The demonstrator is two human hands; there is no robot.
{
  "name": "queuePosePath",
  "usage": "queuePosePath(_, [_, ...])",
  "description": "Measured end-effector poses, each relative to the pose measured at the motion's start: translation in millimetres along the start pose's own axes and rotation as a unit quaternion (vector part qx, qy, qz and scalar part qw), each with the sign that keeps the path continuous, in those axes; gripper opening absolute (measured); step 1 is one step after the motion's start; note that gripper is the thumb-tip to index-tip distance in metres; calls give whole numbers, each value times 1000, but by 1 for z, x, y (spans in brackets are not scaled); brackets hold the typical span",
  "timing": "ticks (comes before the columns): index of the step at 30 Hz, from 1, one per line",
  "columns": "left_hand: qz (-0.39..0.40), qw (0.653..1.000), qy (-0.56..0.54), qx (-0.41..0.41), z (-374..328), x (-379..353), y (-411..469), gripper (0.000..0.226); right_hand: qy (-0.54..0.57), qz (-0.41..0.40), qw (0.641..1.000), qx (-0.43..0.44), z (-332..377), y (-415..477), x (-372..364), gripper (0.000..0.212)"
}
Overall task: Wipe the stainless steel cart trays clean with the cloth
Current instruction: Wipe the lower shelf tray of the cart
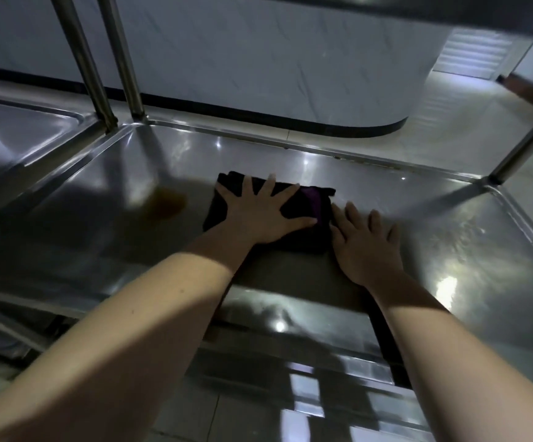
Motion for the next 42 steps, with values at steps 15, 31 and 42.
queuePosePath(15, [26, 1000, 9, -6, -5, 5, -5, 91, 28, 18, 999, -11, -2, 1, 5, 52])
queuePosePath(31, [21, 999, 30, 36, -26, -5, -139, 80, 83, 68, 994, 3, 14, -47, 20, 51])
queuePosePath(42, [19, 998, 8, 64, -10, -3, -80, 84, 36, 31, 999, -10, 17, -70, 7, 54])
Point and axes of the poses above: each hand's wrist, its own y-axis towards the middle knuckle, its own x-axis out of the back of the hand, z = x × y, the point moved 4 cm from there along y, towards the middle knuckle, and after that the axes turned 3 degrees about -x, right-handed, at the moved point
